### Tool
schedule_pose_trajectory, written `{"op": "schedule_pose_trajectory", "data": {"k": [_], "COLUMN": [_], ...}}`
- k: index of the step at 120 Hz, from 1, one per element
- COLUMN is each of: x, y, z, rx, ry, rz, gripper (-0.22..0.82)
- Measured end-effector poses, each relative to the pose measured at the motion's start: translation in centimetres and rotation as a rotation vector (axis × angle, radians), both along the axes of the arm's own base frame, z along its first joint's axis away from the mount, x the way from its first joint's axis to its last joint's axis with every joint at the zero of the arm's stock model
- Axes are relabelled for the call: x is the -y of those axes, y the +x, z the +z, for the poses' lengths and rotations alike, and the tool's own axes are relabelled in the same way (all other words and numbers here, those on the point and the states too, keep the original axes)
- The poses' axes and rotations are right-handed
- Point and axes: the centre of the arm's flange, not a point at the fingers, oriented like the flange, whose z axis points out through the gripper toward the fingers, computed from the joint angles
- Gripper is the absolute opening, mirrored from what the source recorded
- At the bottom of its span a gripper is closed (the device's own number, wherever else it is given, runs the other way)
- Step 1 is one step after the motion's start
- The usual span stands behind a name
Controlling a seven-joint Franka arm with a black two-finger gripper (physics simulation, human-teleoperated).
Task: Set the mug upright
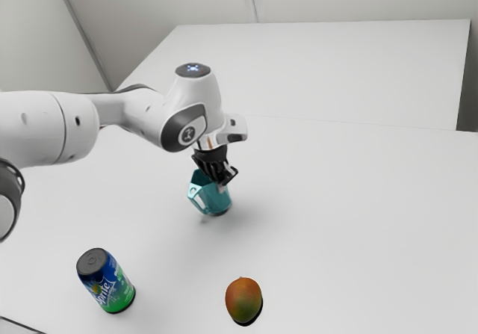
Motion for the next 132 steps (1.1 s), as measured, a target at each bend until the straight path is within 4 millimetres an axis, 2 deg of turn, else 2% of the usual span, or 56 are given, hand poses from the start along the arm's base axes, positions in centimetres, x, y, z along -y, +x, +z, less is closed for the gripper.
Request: {"op": "schedule_pose_trajectory", "data": {"k": [16, 36, 48, 64, 76, 86, 98, 108, 132], "x": [0.2, 0.2, 0.2, 0.2, 0.8, 0.8, -1.1, -3.0, -6.4], "y": [0.1, 0.1, 0.0, -0.3, 0.7, 0.5, -0.7, -1.6, -0.4], "z": [-0.1, 0.3, 1.8, 4.8, 7.6, 11.3, 15.6, 17.9, 25.5], "rx": [0.009, 0.017, 0.038, 0.082, 0.124, 0.155, 0.176, 0.166, 0.193], "ry": [-0.003, -0.018, -0.031, -0.052, -0.068, -0.098, -0.124, -0.126, -0.125], "rz": [0.007, 0.015, 0.018, 0.023, 0.017, 0.021, 0.039, 0.058, 0.085], "gripper": [-0.16, 0.13, 0.27, 0.4, 0.48, 0.52, 0.55, 0.57, 0.59]}}
